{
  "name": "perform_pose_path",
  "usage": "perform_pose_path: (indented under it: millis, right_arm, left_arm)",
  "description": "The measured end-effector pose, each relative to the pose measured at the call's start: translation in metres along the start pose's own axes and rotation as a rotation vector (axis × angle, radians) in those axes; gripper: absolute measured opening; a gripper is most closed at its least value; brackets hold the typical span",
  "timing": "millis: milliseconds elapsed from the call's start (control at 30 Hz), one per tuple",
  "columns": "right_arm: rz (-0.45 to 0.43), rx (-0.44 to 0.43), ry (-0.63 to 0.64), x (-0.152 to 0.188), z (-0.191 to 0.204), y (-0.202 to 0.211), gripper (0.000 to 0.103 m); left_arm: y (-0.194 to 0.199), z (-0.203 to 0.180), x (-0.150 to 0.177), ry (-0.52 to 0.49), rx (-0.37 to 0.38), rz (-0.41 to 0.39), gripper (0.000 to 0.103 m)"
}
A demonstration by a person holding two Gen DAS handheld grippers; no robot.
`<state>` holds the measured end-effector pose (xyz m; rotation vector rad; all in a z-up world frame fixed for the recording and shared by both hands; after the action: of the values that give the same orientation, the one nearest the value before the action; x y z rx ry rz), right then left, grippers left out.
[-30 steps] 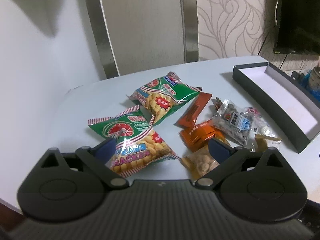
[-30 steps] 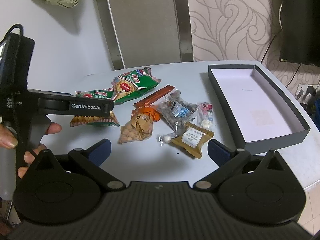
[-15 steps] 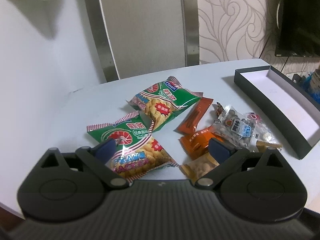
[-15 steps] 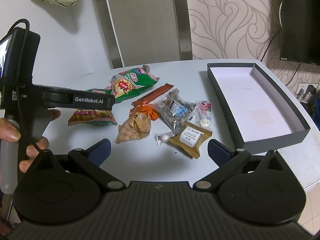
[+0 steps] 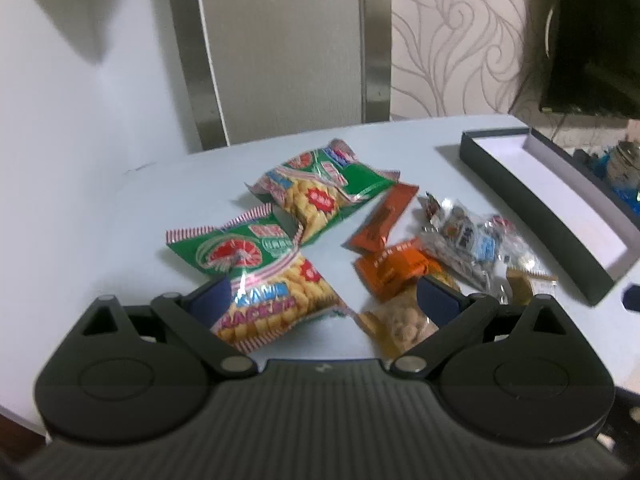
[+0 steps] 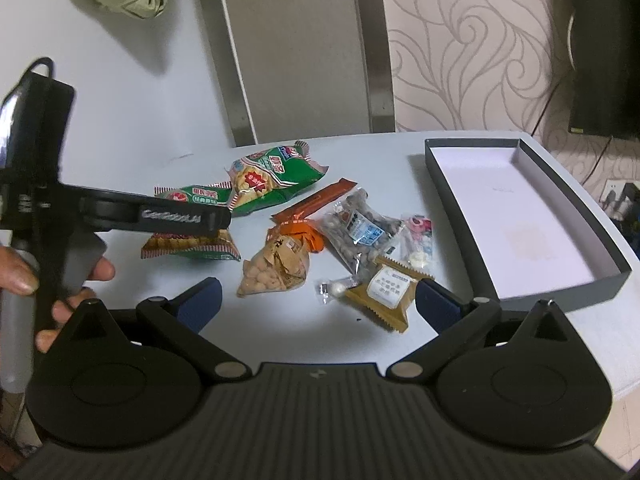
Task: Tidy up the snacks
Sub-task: 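Move both tools toward the snack pile on the table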
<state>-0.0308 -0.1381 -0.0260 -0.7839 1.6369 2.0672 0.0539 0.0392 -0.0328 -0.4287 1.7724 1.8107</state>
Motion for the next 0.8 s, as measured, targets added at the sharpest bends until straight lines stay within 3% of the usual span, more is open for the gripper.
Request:
perform_pose_path:
  millis: [400,800]
  right_arm:
    - [0.027,0.078,-0.026,-0.004,0.023,-0.020,0.103]
    - [0.024,0.090,0.013,-0.001,0.020,-0.025,0.103]
  left_arm:
    - [-0.003,0.012,0.001,-0.074,0.058,-0.012,0.101]
    - [0.003,-0.001,0.016,-0.040,0.078,-0.077,0.101]
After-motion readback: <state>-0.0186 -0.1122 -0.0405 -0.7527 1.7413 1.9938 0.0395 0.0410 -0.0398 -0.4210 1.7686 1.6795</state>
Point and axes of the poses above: each gripper's, at about its wrist camera, not at the fingertips, and y roughly against the way its jaws point, z to its left, x to its underside, the point moved 1 cm from there along -y, roughly the way its jaws point, and after that the axes turned 13 degrees about z, right-handed, at the moved point
